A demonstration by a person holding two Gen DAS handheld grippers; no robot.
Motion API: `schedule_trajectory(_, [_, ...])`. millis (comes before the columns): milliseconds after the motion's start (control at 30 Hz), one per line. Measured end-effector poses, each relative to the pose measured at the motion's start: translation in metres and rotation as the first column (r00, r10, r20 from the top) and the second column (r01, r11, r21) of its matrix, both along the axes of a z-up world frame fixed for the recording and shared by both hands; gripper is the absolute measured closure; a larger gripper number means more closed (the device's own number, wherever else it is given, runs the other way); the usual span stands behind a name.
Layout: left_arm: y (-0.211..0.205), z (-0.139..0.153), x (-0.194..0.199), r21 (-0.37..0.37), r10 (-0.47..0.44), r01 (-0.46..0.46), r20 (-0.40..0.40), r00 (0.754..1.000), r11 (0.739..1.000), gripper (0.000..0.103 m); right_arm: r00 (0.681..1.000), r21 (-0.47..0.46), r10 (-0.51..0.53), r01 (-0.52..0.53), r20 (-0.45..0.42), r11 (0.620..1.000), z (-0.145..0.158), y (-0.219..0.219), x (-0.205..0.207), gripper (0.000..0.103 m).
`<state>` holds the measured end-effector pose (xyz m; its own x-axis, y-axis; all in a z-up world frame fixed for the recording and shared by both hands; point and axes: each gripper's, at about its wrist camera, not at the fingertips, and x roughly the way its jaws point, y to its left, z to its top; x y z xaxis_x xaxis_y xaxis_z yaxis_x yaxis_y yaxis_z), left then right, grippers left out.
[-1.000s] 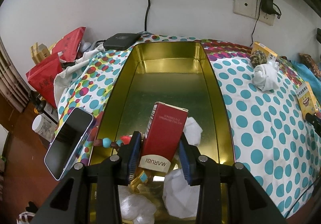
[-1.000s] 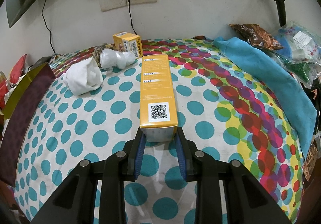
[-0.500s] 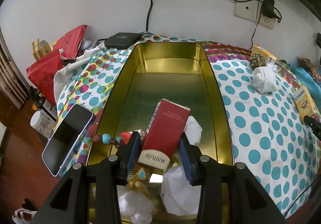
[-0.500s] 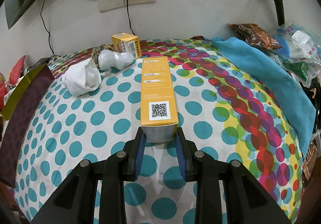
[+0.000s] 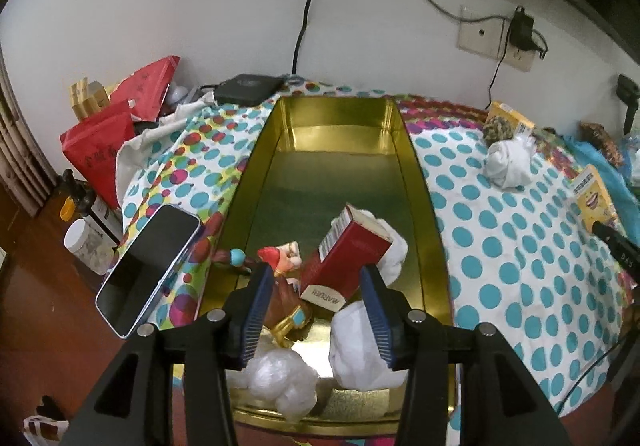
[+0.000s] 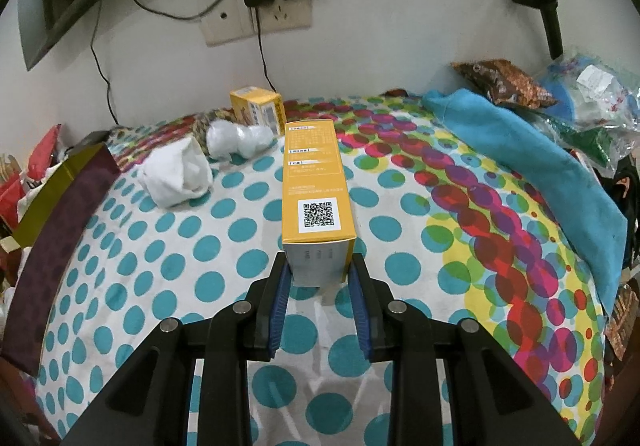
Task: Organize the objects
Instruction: 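Carry the yellow box to the gold tray and open the right gripper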
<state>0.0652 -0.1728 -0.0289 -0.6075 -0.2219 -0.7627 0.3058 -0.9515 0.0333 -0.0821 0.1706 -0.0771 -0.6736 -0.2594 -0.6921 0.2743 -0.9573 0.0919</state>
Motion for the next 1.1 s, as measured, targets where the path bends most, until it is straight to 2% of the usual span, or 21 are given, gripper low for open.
schedule_trajectory(233, [-0.012, 0.011, 0.014, 0.005, 0.012, -0.012, -0.026, 1.000, 1.000, 0.056, 0.999, 0.035, 0.027, -0.026, -0.034, 0.999, 0.004, -0.010, 0.005, 0.076])
schedule_trajectory(300, [-0.019, 0.012, 0.019, 0.009, 0.031, -0.031, -0.024, 0.999, 0.999, 0.056, 0.998, 0.073, 0.046, -0.043, -0.049, 0.996, 0.006, -0.017, 0.009, 0.076])
schedule_trajectory(367, [-0.029, 0.012, 0.026, 0.026, 0.050, -0.050, -0.028, 0.998, 0.998, 0.056, 0.996, 0.070, 0.069, -0.066, -0.048, 0.995, 0.010, -0.025, 0.014, 0.076])
schedule_trajectory(567, [-0.046, 0.008, 0.042, 0.067, 0.086, -0.084, -0.029, 0.996, 0.994, 0.056, 0.975, 0.027, 0.194, -0.192, -0.107, 0.981, 0.053, -0.070, 0.041, 0.076])
schedule_trajectory(667, [-0.051, 0.007, 0.049, 0.074, 0.092, -0.090, -0.031, 0.995, 0.993, 0.056, 0.945, 0.009, 0.297, -0.298, -0.140, 0.954, 0.078, -0.105, 0.063, 0.076])
schedule_trajectory(800, [-0.058, 0.005, 0.057, 0.091, 0.102, -0.098, -0.032, 0.994, 0.991, 0.056, 0.882, -0.013, 0.447, -0.454, -0.149, 0.891, 0.095, -0.159, 0.097, 0.076])
schedule_trajectory(967, [-0.070, 0.006, 0.069, 0.101, 0.120, -0.116, -0.038, 0.992, 0.988, 0.056, 0.808, -0.030, 0.581, -0.586, -0.094, 0.810, 0.090, -0.216, 0.124, 0.076])
schedule_trajectory(1100, [-0.082, 0.005, 0.077, 0.112, 0.136, -0.130, -0.045, 0.990, 0.985, 0.056, 0.778, -0.016, 0.627, -0.628, -0.053, 0.778, 0.075, -0.250, 0.137, 0.076])
